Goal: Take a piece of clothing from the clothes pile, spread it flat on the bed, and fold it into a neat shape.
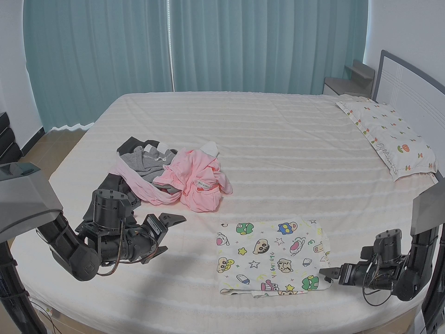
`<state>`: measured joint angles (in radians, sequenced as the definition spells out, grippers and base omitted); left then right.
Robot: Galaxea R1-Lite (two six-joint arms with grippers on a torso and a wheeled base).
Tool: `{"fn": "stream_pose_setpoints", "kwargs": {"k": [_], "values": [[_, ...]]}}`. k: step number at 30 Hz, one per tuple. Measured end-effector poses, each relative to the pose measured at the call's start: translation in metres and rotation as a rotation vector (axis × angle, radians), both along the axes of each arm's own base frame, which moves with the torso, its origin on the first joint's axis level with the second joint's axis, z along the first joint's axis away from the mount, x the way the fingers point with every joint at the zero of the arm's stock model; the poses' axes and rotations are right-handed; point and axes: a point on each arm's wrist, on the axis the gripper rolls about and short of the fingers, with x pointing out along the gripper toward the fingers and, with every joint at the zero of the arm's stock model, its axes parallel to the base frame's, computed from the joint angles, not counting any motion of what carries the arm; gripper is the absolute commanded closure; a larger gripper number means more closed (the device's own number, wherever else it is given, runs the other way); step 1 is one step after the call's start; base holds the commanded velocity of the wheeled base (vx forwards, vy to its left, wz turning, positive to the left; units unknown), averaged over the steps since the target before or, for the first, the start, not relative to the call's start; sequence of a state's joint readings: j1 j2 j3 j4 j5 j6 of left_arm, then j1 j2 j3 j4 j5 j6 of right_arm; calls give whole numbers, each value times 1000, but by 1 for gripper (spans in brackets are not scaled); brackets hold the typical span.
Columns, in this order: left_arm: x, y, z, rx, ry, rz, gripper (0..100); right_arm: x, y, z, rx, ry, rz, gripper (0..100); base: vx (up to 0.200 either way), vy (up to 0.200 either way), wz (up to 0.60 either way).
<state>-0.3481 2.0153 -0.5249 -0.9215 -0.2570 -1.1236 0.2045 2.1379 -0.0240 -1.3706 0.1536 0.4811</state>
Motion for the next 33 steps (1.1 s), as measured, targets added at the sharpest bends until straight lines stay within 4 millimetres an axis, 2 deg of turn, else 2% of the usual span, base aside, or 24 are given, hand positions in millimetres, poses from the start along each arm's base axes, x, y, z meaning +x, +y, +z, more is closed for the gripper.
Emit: {"fn": "stream_pose_setpoints", "kwargs": {"k": [3,9,15,19,24,28,29,33], "values": [[0,0,-1,0,3,-2,0,15,1,9,18,-81,-15,0,0,0,0],[0,-1,-3,-2,10,-10,0,70,8,15,41,-181,-31,0,0,0,0],[1,-1,-6,-14,7,-26,0,126,17,11,47,-166,-38,0,0,0,0],[2,-2,-8,-32,-19,-38,0,158,20,-3,70,-133,-37,0,0,0,0],[2,-3,-15,-40,-28,-50,0,179,16,-27,83,-87,-49,0,0,0,0],[1,-3,-20,-34,-12,-51,0,186,14,-39,88,-77,-59,0,0,0,0],[1,-3,-21,-33,-9,-51,0,187,13,-42,89,-72,-62,100,0,0,0],[1,-3,-22,-32,-5,-51,0,189,9,-46,95,-65,-74,100,0,0,0]]}}
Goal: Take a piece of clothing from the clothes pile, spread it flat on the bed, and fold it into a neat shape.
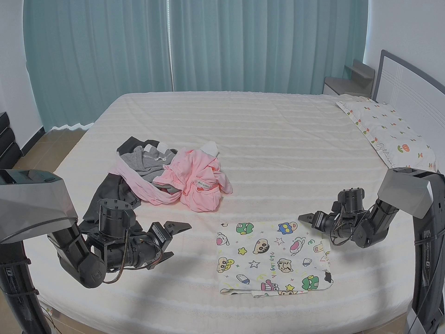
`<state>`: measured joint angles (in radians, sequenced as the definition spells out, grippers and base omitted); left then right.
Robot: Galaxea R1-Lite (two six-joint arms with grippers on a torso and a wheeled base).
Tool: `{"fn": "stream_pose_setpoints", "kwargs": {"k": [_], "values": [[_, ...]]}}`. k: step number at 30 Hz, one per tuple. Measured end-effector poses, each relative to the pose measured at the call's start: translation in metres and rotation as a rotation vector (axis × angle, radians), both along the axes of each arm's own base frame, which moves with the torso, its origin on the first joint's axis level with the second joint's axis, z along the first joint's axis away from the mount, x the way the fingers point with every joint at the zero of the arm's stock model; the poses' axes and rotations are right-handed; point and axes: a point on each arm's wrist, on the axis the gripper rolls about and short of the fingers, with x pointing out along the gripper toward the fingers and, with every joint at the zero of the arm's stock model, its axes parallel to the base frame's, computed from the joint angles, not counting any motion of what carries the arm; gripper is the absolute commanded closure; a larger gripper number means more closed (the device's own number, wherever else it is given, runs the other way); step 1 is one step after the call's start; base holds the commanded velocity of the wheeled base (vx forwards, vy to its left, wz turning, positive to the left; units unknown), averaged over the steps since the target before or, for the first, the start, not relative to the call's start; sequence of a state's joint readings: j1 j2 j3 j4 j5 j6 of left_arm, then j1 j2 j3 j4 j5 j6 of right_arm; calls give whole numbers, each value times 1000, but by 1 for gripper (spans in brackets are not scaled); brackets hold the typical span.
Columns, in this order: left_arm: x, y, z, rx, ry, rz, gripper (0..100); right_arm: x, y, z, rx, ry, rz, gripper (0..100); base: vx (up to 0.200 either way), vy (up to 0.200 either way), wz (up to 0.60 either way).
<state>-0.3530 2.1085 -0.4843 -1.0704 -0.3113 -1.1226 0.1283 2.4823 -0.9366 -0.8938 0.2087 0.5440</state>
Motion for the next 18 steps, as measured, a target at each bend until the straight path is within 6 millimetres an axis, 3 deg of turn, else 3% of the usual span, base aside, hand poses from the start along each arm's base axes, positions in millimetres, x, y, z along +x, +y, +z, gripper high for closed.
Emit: {"fn": "stream_pose_setpoints", "kwargs": {"k": [18], "values": [[0,0,-2,2,5,-1,0,1,-10,6,71,-44,-70,100,0,0,0]]}}
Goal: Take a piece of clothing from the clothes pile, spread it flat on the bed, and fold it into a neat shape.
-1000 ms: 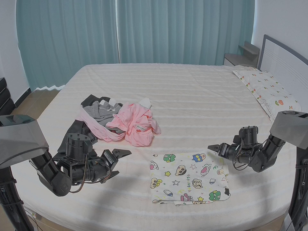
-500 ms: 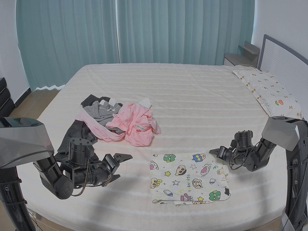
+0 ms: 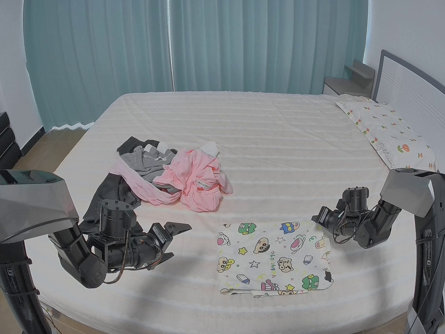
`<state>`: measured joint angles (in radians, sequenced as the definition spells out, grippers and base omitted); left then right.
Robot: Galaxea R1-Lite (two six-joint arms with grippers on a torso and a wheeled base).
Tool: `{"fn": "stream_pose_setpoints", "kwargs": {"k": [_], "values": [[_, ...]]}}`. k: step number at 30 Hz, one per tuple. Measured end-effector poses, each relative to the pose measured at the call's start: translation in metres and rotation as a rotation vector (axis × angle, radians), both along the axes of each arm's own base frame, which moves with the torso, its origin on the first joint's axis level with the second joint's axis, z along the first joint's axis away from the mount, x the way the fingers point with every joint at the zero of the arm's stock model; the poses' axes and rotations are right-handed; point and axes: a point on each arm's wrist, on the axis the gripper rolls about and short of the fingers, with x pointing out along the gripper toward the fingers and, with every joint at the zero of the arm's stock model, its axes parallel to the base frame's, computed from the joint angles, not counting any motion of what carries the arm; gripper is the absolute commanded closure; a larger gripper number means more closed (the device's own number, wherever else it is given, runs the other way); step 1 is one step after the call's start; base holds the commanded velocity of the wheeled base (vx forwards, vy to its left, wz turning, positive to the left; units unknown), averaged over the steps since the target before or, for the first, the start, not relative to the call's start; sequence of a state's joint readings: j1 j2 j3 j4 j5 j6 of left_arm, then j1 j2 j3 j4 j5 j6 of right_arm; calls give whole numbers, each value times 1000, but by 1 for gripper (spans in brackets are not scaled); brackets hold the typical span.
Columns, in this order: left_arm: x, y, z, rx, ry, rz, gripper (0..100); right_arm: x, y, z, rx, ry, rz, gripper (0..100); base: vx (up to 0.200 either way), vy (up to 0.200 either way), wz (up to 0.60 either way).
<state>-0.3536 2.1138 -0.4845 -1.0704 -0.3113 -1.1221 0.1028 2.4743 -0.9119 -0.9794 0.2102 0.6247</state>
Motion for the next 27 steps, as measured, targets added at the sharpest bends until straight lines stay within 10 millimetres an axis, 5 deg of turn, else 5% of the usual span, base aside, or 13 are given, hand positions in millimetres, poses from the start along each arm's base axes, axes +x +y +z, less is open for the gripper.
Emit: {"fn": "stream_pose_setpoints", "kwargs": {"k": [14,15,27], "values": [[0,0,0,0,-1,2,0,3,-10,1,-2,-7,-29,100,0,0,0],[0,0,0,0,0,1,0,2,-11,1,-3,-5,-30,0,0,0,0],[2,-8,0,23,-21,-3,0,-22,-20,14,4,68,6,0,0,0,0]]}}
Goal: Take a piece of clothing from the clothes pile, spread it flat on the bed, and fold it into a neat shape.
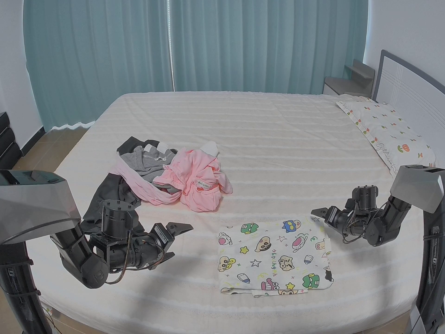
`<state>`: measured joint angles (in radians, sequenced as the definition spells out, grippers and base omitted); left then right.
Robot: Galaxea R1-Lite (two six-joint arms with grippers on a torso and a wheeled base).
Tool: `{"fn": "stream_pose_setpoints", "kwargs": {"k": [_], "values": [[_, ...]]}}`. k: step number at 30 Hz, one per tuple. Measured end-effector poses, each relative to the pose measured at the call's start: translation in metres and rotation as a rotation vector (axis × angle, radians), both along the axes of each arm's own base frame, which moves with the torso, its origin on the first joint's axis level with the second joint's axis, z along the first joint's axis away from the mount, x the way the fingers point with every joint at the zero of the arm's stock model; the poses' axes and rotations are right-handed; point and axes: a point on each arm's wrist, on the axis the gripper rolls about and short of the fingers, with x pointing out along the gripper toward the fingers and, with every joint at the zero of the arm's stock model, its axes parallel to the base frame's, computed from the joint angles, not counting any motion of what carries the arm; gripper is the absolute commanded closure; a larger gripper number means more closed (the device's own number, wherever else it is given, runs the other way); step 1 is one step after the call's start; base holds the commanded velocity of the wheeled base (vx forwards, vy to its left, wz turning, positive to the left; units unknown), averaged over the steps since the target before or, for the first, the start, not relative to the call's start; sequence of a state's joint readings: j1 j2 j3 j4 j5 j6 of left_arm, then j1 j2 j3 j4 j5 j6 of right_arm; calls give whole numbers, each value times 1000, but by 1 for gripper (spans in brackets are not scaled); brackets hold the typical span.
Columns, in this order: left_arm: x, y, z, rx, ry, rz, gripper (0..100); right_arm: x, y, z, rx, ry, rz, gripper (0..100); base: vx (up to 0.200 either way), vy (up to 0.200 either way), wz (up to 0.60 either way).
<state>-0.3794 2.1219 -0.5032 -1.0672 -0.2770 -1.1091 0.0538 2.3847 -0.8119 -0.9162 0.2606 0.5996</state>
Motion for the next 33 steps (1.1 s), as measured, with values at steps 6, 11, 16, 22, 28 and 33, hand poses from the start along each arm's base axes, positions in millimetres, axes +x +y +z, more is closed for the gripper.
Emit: {"fn": "stream_pose_setpoints", "kwargs": {"k": [6,11,16,22,28,33], "values": [[4,-34,0,100,-81,-16,0,-30,-4,3,-55,76,85,0,0,0,0],[14,-51,-14,227,-119,-97,0,-46,-4,-1,-95,107,134,0,0,0,0],[22,-66,-34,325,-150,-173,0,-57,1,-6,-146,114,196,0,0,0,0],[28,-82,-52,402,-192,-254,0,-62,16,-9,-165,84,235,0,0,0,0],[28,-96,-64,417,-182,-297,0,-61,23,-17,-181,50,242,0,0,0,0],[29,-108,-67,437,-145,-333,0,-62,32,-22,-185,34,260,0,0,0,0]]}}
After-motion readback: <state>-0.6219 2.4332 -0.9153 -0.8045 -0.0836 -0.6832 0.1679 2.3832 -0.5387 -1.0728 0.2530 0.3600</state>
